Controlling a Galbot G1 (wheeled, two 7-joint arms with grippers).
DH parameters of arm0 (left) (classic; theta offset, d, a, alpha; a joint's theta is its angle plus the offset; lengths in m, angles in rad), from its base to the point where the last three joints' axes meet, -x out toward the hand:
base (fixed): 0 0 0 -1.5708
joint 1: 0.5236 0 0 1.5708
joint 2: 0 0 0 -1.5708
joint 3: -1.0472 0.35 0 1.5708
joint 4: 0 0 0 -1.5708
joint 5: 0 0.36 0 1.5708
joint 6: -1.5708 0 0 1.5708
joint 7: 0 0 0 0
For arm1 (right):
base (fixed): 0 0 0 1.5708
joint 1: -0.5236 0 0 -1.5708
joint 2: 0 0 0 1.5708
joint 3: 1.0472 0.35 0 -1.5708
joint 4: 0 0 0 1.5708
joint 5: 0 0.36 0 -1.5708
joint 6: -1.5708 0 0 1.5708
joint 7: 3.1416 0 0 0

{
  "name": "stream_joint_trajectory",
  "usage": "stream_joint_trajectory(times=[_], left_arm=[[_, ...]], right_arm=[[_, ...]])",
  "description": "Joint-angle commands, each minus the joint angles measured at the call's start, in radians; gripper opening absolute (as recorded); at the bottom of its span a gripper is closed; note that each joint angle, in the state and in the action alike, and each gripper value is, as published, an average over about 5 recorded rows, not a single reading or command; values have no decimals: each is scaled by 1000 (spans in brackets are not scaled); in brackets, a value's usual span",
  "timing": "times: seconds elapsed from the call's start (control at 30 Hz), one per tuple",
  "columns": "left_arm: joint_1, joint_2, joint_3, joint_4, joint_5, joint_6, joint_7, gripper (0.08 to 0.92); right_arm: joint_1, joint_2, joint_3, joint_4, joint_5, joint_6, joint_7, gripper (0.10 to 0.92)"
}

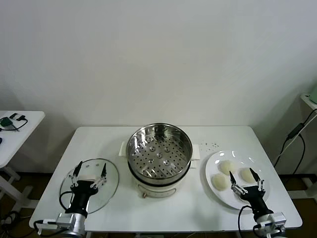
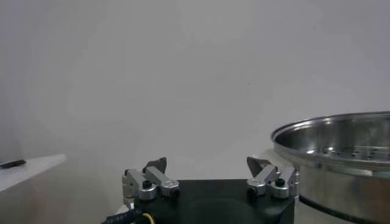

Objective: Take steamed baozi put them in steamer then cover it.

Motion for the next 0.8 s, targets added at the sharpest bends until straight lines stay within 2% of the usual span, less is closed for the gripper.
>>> stream_joint_trajectory(times=[0.03,0.23,0.47,0.63,0.8], left_arm=[[0,14,1,7,-3,-9,-10,823],[0,27,6,7,-4,-5,-18,823],[3,37,12,14,-5,-3,-25,823],[1,45,13,24,-6,-3,-27,823],[-4,48,8,33,-9,-1,-28,823]], right_arm=[[37,-140,8,-8,-41,-123,-80,823],[91,-439,-1,-66,-68,-293,-303,823],[283,-747,-127,-220,-169,-315,-591,823],[501,-862,-339,-327,-248,-264,-751,823],[840,-887,-668,-435,-305,-221,-848,823]])
